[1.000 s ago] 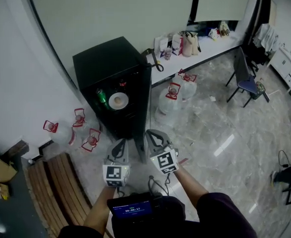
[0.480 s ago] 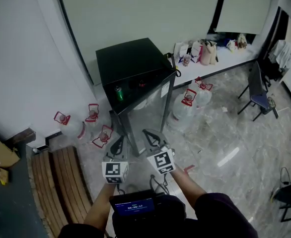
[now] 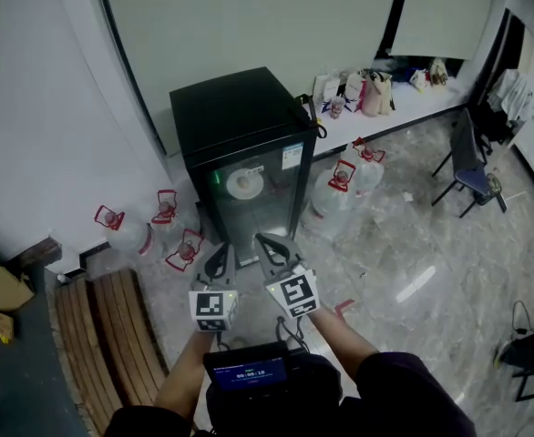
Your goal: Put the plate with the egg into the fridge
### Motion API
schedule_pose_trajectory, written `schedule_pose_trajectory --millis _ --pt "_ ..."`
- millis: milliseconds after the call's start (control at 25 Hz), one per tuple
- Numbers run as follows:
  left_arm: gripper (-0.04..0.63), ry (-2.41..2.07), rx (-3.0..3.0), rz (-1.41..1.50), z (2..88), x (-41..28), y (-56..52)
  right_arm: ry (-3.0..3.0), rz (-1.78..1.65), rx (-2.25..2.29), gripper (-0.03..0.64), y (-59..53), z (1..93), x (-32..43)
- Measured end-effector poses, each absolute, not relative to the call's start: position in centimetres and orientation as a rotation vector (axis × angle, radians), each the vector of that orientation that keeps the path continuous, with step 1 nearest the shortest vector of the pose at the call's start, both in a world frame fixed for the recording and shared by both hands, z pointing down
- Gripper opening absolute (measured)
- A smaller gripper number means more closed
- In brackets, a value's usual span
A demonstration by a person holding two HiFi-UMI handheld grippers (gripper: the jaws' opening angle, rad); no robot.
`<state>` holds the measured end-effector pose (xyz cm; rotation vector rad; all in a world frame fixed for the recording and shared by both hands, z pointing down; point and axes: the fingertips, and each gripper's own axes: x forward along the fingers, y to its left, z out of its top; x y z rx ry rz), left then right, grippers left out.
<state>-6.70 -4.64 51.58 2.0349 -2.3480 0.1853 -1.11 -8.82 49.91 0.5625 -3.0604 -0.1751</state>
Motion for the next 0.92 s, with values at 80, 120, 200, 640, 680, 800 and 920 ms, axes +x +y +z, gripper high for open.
schedule_pose_trajectory --millis 80,120,200,640,680,800,920 --pt "0.009 -2.344 2.038 0.182 51.5 -6.6 -4.9 -3.041 -0.155 0.559 0.006 -8.7 49.9 -0.9" --pt "0.009 -2.342 2.040 0.182 51.5 -6.6 -5.0 -3.025 -0.136 0.557 0.006 -8.6 49.9 -0.8" --pt "0.010 -2.339 2.042 0.184 51.5 -6.4 -5.2 -3.017 -0.129 0.559 0.006 -8.7 50.0 -0.6" --pt "0.009 -2.355 2.056 0.177 51.6 -6.6 -4.6 -3.022 -0.133 0.550 0.006 -8.1 51.0 -0.9" --pt "0.009 -2.356 2.054 0.178 51.7 -6.8 -4.5 -3.019 -0.127 0.550 0.006 -7.9 51.0 -1.0" --pt "0.009 -2.357 2.042 0.164 51.5 -7.6 -4.1 -3.010 -0.110 0.552 0.006 -7.5 51.0 -1.7" --pt "0.009 -2.362 2.039 0.148 51.2 -8.6 -3.7 -2.993 -0.081 0.548 0.006 -7.0 50.7 -2.6"
